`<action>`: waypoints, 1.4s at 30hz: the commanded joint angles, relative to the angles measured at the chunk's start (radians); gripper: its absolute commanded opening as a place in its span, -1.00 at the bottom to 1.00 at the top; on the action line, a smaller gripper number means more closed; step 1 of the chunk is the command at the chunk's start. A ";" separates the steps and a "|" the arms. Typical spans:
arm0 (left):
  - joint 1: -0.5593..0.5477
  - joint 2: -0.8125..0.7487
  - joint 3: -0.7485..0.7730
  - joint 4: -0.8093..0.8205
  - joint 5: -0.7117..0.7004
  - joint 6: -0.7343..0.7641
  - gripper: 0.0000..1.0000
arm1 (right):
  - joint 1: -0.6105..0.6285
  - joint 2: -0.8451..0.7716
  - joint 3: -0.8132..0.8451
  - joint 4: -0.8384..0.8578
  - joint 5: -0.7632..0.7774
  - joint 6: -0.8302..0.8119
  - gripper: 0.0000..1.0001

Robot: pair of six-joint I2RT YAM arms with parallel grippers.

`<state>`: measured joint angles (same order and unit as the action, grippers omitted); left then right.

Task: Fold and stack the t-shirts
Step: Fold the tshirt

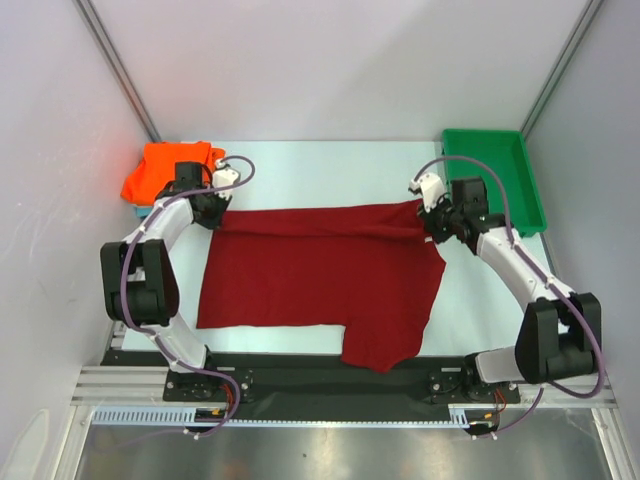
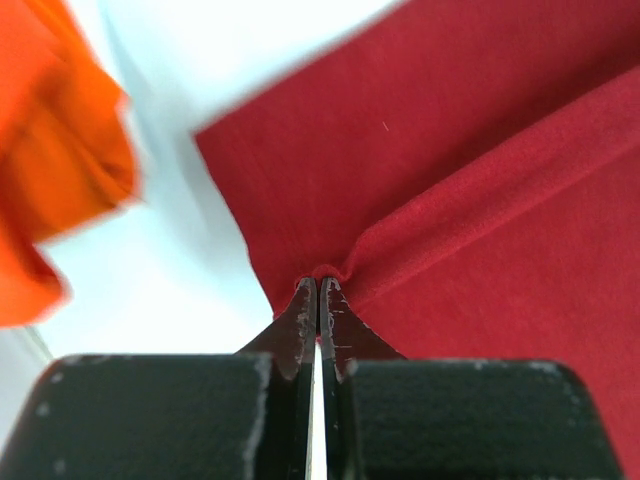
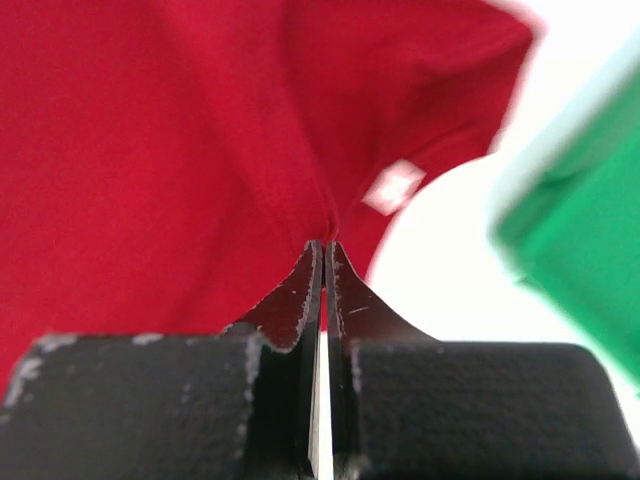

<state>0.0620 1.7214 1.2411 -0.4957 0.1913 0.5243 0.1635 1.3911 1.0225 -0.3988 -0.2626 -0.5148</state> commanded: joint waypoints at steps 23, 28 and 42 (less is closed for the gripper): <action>-0.007 0.113 0.117 -0.127 0.062 -0.052 -0.42 | -0.024 0.354 0.309 -0.161 -0.306 0.038 -0.05; -0.010 0.121 0.067 -0.124 0.056 -0.070 -0.42 | 0.001 0.469 0.413 -0.185 -0.340 0.019 0.06; -0.010 0.103 -0.003 -0.119 0.022 -0.063 -0.44 | 0.057 0.707 0.565 -0.167 -0.323 0.021 0.12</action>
<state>0.0563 1.8515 1.2514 -0.6189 0.2123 0.4706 0.2214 2.0800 1.5208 -0.5762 -0.5835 -0.4908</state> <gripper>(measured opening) 0.282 0.556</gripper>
